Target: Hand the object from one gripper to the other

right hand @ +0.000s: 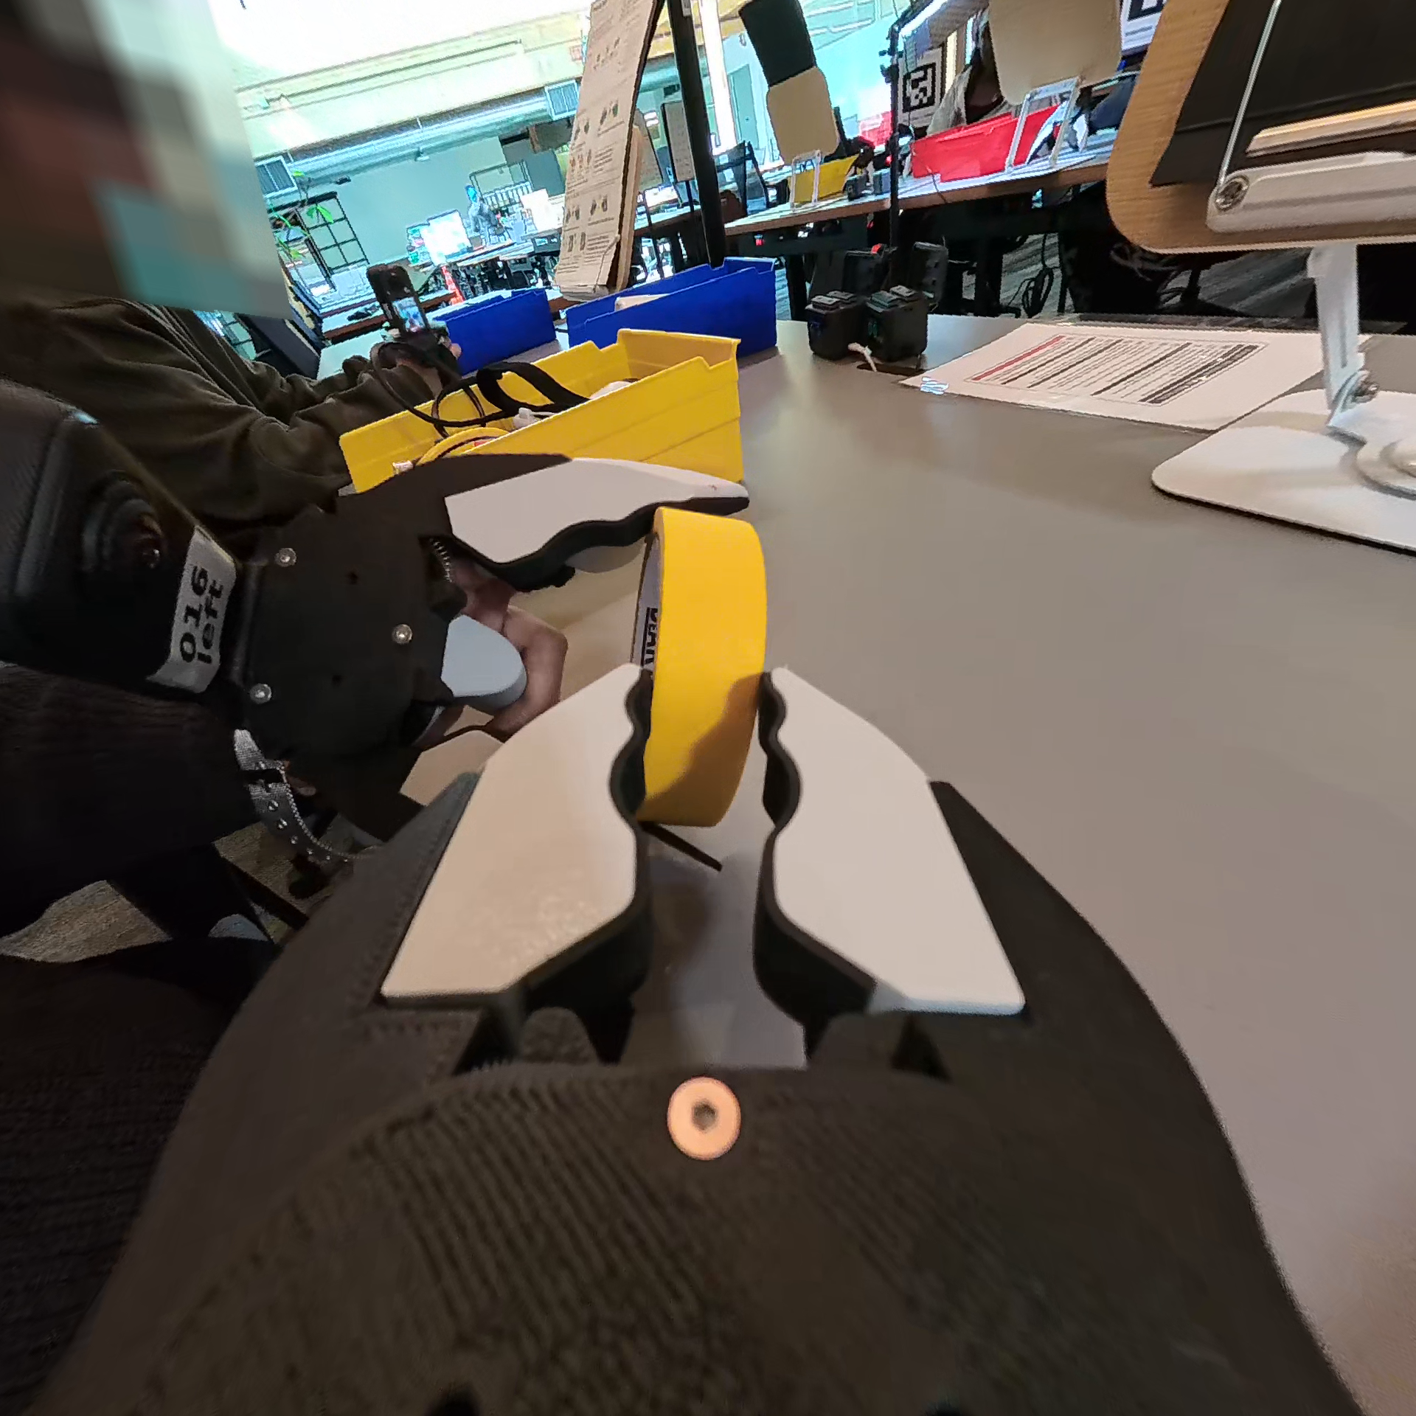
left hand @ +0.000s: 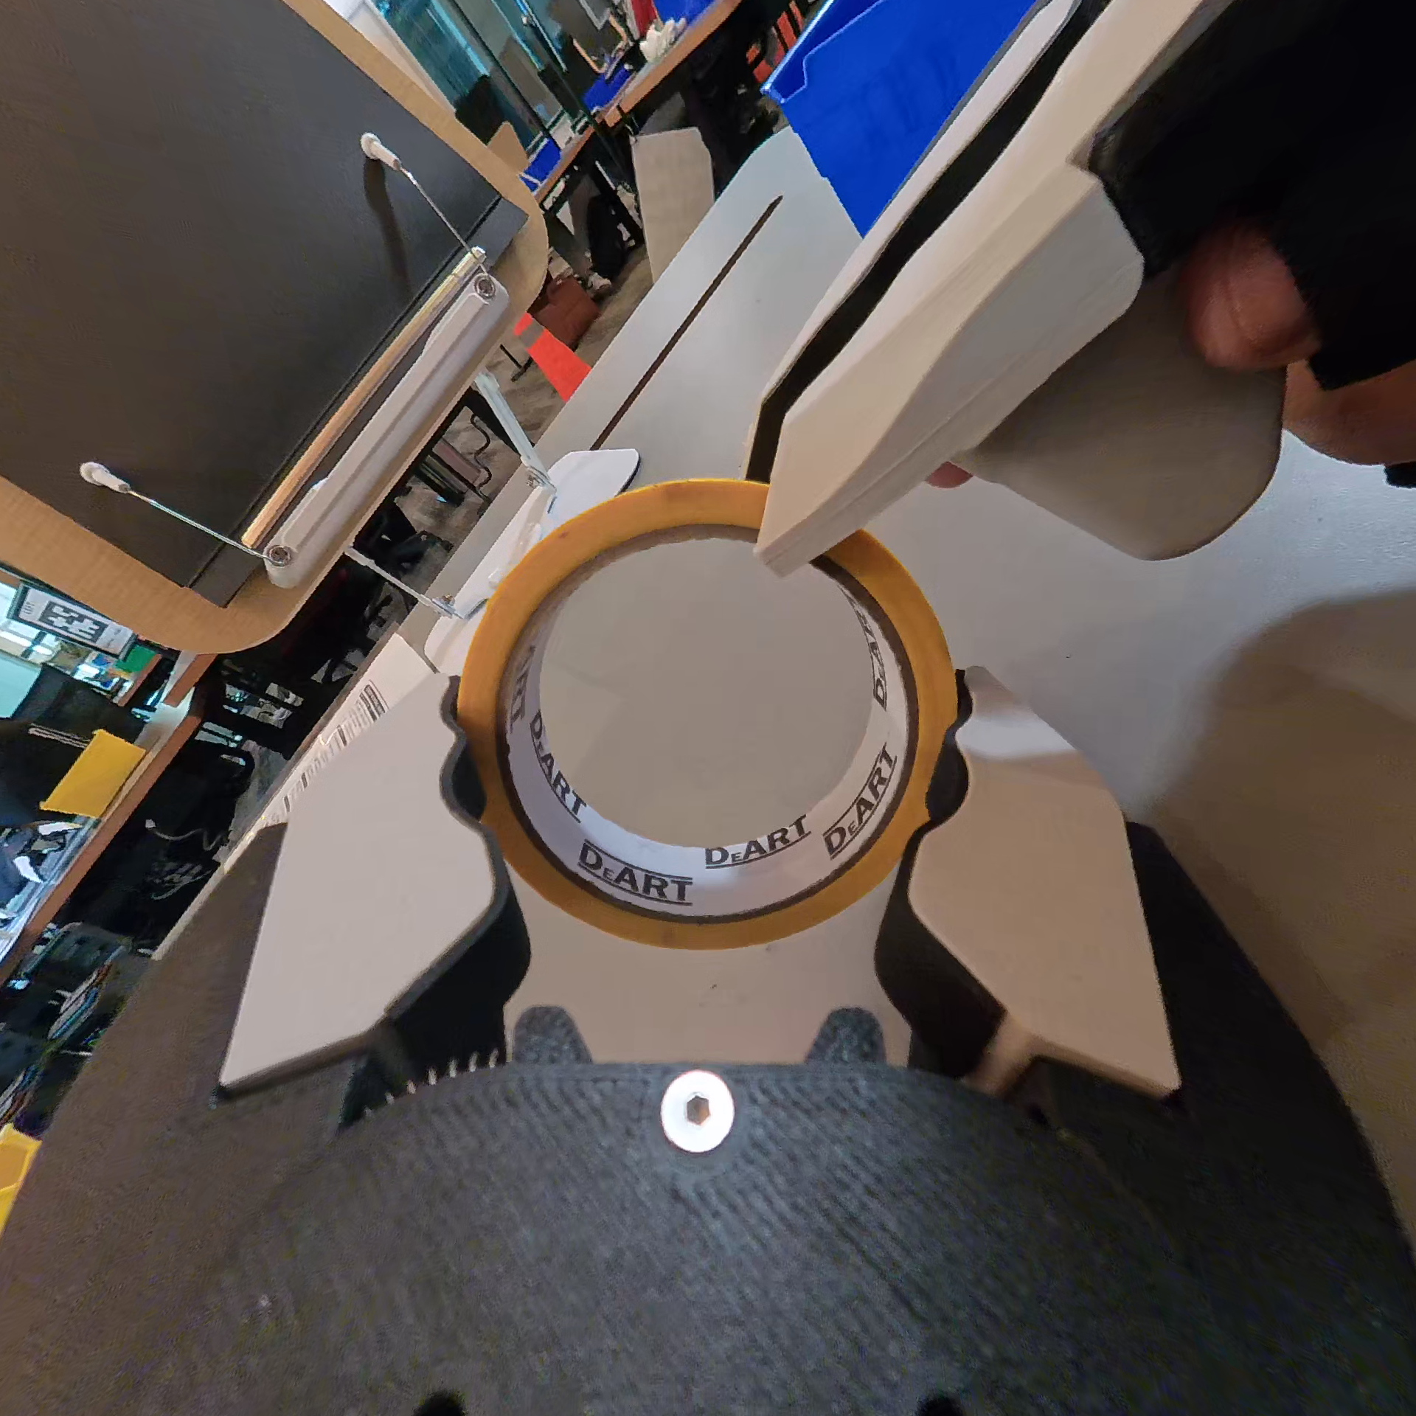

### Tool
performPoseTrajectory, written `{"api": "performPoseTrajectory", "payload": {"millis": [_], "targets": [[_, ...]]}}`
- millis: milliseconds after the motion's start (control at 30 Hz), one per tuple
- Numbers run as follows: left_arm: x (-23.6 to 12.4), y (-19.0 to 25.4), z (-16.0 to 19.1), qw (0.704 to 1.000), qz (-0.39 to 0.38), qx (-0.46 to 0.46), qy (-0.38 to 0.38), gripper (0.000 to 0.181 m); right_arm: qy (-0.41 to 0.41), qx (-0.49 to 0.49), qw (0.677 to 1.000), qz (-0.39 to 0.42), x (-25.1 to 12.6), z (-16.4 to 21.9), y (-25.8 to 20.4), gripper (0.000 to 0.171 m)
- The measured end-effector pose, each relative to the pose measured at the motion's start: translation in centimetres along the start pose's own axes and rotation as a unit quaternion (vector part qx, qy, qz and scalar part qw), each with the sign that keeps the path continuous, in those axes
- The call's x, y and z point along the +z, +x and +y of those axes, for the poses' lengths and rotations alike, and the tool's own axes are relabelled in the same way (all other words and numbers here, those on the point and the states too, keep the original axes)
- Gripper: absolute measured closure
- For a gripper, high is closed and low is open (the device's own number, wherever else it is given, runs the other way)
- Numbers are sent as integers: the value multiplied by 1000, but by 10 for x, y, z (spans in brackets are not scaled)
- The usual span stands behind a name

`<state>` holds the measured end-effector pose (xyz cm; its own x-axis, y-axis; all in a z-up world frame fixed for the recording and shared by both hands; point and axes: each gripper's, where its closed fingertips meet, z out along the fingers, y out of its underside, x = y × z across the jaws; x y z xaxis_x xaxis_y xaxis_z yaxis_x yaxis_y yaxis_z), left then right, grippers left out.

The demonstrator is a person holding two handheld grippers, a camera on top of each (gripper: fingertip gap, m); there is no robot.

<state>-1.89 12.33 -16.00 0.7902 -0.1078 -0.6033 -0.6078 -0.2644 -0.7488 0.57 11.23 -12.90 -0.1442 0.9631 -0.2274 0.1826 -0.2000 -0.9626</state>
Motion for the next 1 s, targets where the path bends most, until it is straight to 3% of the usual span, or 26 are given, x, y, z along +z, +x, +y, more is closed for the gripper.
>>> {"api": "performPoseTrajectory", "payload": {"millis": [233,400,500,600,667,767,933,1000], "targets": [[-6,2,-14,996,23,-57,58,62,12,16,1000,-1,-6,-7,7,144],[-8,-6,-14,977,73,-179,87,54,36,42,998,4,-19,-17,26,144],[-7,-1,-10,943,154,-281,92,58,59,91,994,-14,-25,-22,33,145],[-9,17,-11,884,272,-372,82,68,82,127,987,-46,-29,-28,33,145],[-11,21,-16,843,315,-426,90,71,97,144,982,-71,-31,-33,29,145],[-22,21,-28,792,370,-471,119,90,115,157,976,-94,-33,-38,24,145],[-34,25,-37,752,426,-483,139,122,138,175,967,-122,-37,-44,20,145],[-37,26,-41,743,437,-484,148,142,143,182,964,-129,-38,-45,19,145]]}}
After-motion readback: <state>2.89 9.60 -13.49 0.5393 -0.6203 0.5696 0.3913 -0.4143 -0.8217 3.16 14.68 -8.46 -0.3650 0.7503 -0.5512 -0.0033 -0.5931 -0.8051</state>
